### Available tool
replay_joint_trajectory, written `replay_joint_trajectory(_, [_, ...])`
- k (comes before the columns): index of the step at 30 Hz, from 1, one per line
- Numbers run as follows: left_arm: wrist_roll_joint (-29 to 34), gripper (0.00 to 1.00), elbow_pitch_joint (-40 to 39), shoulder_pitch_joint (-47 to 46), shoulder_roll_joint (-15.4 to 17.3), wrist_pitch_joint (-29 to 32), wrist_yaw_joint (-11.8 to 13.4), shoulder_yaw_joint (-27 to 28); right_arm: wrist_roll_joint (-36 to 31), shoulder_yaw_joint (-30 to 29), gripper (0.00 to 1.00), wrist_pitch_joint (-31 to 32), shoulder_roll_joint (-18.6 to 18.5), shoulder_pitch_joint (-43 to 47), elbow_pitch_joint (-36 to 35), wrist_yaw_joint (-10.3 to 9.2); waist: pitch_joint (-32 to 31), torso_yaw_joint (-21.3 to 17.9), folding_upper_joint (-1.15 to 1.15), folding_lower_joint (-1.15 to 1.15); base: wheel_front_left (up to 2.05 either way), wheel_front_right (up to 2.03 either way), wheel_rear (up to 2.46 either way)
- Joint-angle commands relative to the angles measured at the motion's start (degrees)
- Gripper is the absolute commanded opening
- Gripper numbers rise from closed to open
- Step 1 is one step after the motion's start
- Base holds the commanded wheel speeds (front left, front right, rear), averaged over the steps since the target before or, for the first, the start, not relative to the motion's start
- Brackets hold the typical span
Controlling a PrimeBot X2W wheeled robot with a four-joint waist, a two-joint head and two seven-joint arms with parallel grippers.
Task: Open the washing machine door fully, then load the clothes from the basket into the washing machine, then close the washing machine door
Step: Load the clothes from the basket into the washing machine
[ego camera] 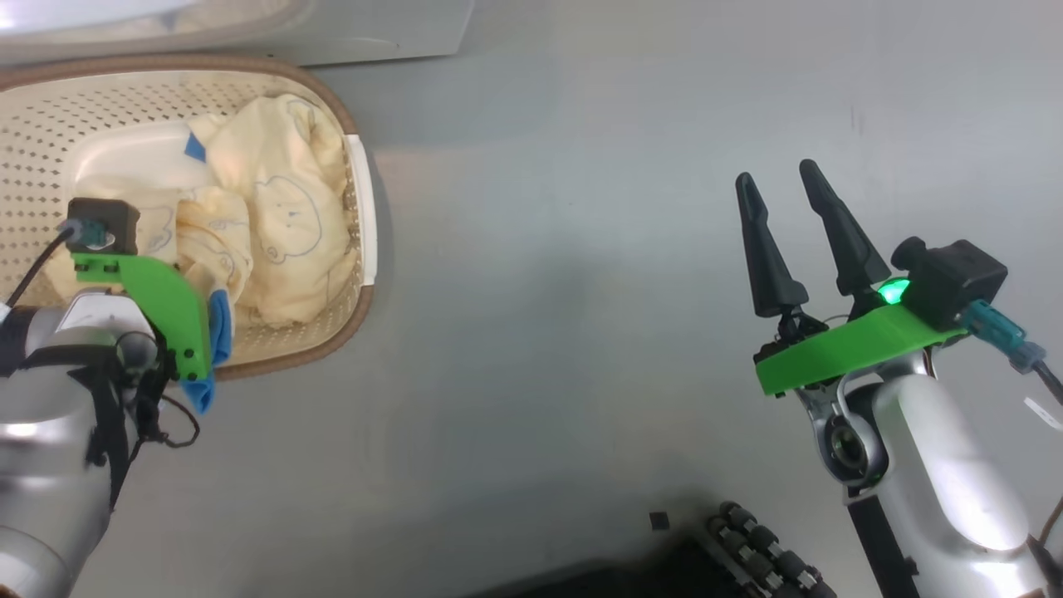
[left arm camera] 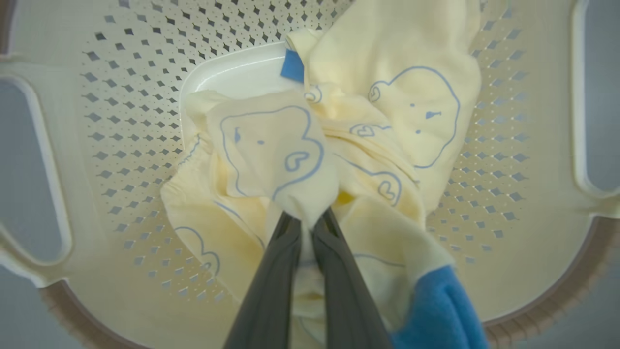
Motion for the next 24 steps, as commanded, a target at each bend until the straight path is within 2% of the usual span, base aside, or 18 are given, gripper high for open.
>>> replay_joint_trajectory(1, [-0.8,0.00,-0.7,1.3,1.9,-1.9,0.0,1.0,-0.5,0.7,1.00,-0.5,-0.1,1.4,-1.0,0.02,-1.6,1.4,0.00,0.00,0.00,0.00,0.00])
replay_joint_trajectory(17, [-0.3,0.00,-1.5,4.4,1.2,-16.5,0.1,0.7,-2.2,0.2,1.00,0.8,-0.1,2.3,-0.3,0.02,-8.0,5.7,0.00,0.00,0.00,0.00,0.00])
replay_joint_trajectory(24, [1.4,0.00,-6.1,5.5,1.9,-18.6,2.3,3.2,-2.4,-0.1,1.00,1.6,-0.1,3.4,-0.2,0.02,-11.2,7.1,0.00,0.00,0.00,0.00,0.00])
